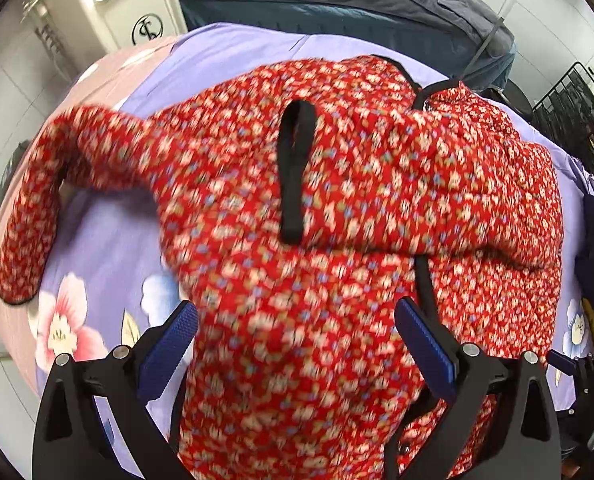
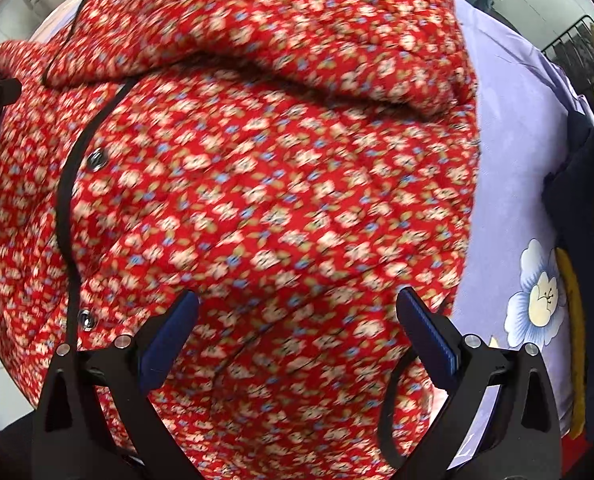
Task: Fold large clothes
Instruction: 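Grasp a sleeve with the left gripper and lift it over the jacket body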
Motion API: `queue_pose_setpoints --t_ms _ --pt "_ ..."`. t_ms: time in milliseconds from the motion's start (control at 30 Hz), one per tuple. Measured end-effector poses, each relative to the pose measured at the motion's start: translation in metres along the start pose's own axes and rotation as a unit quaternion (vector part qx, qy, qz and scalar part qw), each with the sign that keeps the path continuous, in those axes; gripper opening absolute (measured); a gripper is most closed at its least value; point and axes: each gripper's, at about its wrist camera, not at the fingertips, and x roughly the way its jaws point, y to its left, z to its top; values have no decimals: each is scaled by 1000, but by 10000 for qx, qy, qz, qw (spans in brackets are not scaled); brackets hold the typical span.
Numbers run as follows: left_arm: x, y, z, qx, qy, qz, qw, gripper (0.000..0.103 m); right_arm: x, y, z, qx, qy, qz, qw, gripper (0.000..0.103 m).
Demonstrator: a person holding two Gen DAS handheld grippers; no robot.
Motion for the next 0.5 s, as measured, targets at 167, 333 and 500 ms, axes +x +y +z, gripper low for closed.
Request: queue_pose_setpoints --t_ms 167,333,500 --pt "-2 15 -19 -158 65 73 9998 97 2 10 -2 -45 132 125 9998 97" --pt "-4 42 -32 -598 124 53 9981 96 5 14 -9 45 186 228 9996 97" --pt "-11 92 -32 -1326 2 -47 9912 96 3 7 -7 107 199 208 9995 97"
